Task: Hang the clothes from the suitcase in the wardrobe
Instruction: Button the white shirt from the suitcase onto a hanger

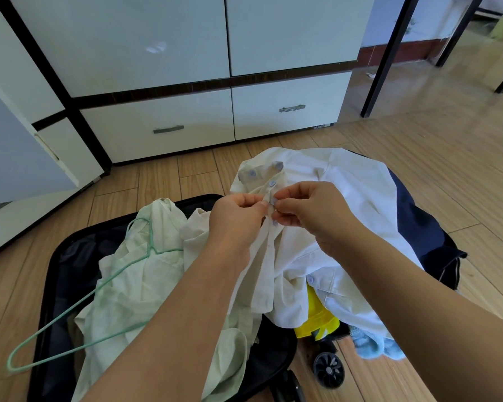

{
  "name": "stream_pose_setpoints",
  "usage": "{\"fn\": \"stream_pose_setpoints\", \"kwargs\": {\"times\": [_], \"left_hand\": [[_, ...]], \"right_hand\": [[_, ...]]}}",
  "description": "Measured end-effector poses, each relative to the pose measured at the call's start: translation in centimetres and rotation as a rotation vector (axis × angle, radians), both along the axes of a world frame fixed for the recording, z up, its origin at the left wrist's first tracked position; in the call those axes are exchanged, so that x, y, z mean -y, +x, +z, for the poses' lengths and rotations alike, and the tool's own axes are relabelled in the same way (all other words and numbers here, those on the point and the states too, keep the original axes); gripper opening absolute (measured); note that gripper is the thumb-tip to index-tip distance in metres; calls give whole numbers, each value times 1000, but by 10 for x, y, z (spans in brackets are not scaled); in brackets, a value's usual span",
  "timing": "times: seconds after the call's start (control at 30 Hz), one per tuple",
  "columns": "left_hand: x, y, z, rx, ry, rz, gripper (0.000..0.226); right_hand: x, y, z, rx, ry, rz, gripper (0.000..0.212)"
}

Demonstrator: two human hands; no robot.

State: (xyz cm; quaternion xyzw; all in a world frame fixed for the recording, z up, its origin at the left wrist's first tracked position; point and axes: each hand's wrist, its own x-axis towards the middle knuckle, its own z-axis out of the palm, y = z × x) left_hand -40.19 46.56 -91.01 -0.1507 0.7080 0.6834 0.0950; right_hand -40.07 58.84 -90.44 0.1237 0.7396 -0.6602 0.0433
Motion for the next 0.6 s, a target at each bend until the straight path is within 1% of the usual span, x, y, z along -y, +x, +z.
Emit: {"fn": "stream_pose_setpoints", "kwargs": {"times": [0.2, 0.4, 0.47, 0.6], "left_hand": [[1, 1, 1, 20, 76, 29, 7], [5, 1, 5, 16, 100, -35, 9], [8, 0, 4, 4, 75, -60, 7], [8, 0, -2, -44, -51, -58, 11]], "right_hand": [[2, -1, 0, 3, -5, 7, 5], [-1, -1, -1, 0, -13, -4, 9], [-2, 0, -1, 0, -18, 20, 10], [-3, 1, -1, 10, 1, 61, 10]]}}
